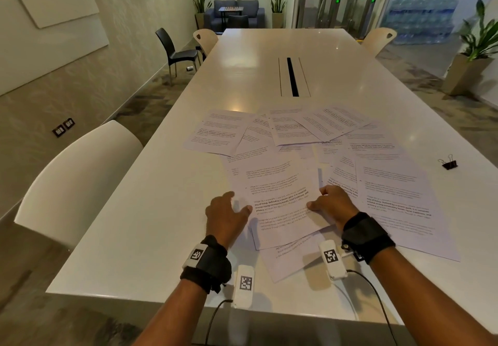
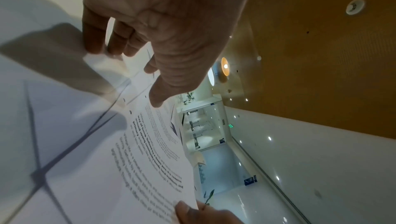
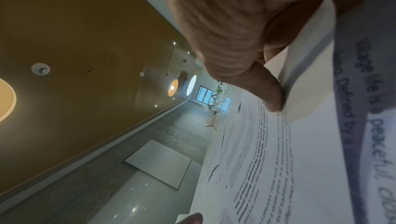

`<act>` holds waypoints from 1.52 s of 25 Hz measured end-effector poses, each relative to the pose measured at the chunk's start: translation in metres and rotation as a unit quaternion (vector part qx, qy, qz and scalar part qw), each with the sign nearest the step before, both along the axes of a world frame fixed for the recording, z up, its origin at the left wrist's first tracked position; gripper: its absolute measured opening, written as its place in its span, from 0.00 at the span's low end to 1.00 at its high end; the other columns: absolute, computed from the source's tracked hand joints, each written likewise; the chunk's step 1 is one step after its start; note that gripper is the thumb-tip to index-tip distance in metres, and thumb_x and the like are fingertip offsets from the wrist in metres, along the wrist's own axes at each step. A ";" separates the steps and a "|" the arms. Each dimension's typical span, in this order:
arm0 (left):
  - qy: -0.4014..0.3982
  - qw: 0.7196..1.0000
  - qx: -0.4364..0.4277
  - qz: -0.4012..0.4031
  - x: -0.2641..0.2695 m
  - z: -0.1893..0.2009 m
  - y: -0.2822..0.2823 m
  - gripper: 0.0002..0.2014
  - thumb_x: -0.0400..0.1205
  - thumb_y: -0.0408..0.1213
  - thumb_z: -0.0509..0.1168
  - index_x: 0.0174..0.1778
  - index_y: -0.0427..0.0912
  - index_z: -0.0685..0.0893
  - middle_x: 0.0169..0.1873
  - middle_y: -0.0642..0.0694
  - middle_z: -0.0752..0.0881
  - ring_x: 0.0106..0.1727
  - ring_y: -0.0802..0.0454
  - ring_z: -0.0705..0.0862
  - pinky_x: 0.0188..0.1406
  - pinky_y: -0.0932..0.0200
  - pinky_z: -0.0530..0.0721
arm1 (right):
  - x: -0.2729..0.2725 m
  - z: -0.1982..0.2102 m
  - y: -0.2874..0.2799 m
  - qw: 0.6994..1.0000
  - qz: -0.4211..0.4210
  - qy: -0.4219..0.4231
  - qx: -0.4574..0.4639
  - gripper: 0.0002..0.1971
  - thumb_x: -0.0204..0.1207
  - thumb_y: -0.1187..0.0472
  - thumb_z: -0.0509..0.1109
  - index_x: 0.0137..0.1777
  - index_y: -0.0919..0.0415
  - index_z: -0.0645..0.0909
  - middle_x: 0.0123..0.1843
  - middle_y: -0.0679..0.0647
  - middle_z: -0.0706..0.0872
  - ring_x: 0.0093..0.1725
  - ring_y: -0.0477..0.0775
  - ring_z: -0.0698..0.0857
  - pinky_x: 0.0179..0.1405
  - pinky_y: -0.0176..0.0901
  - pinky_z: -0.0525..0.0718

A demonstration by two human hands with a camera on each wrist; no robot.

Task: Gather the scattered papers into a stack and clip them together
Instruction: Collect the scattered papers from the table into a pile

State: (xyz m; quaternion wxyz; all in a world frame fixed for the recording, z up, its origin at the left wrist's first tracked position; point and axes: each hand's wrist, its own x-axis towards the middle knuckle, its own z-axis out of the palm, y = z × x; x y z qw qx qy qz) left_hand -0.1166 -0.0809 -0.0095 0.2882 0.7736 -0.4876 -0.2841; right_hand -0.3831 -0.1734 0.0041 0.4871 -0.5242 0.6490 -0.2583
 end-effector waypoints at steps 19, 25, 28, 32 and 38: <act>-0.189 0.979 0.072 -0.024 -0.018 -0.002 -0.012 0.38 0.85 0.71 0.62 0.81 0.44 0.80 0.83 0.41 0.75 0.83 0.37 0.71 0.79 0.38 0.73 | 0.055 -0.003 0.001 0.990 0.044 0.118 -0.057 0.33 0.75 0.48 0.82 0.77 0.55 0.74 0.73 0.59 0.87 0.70 0.66 0.88 0.68 0.64 0.91; 0.164 0.984 0.006 0.075 -0.018 0.006 -0.036 0.50 0.66 0.67 0.77 0.78 0.37 0.81 0.76 0.38 0.83 0.76 0.35 0.85 0.76 0.37 0.88 | 0.064 0.001 -0.005 0.984 0.063 0.157 -0.047 0.41 0.70 0.46 0.83 0.79 0.57 0.69 0.74 0.60 0.86 0.72 0.67 0.86 0.68 0.65 0.91; 0.306 0.945 -0.024 0.112 -0.010 0.009 -0.049 0.44 0.67 0.55 0.83 0.77 0.33 0.84 0.71 0.38 0.91 0.68 0.35 0.92 0.72 0.39 0.92 | 0.063 0.006 -0.002 0.983 0.066 0.167 -0.044 0.40 0.71 0.46 0.83 0.78 0.59 0.70 0.74 0.61 0.85 0.71 0.65 0.86 0.69 0.61 0.90; 0.414 0.906 0.005 0.090 -0.001 0.032 -0.053 0.16 0.88 0.29 0.73 0.71 0.28 0.86 0.55 0.36 0.92 0.46 0.42 0.91 0.27 0.65 0.92 | 0.059 0.004 -0.003 0.986 0.059 0.148 -0.039 0.37 0.75 0.50 0.83 0.79 0.62 0.71 0.74 0.60 0.86 0.71 0.64 0.86 0.68 0.54 0.88; 0.373 0.927 0.040 0.016 0.009 0.031 -0.058 0.20 0.90 0.19 0.65 0.80 0.26 0.80 0.58 0.41 0.89 0.44 0.52 0.86 0.25 0.74 0.86 | 0.046 0.006 0.002 0.996 0.055 0.062 -0.029 0.32 0.80 0.53 0.82 0.80 0.62 0.76 0.74 0.54 0.88 0.68 0.56 0.85 0.67 0.46 0.84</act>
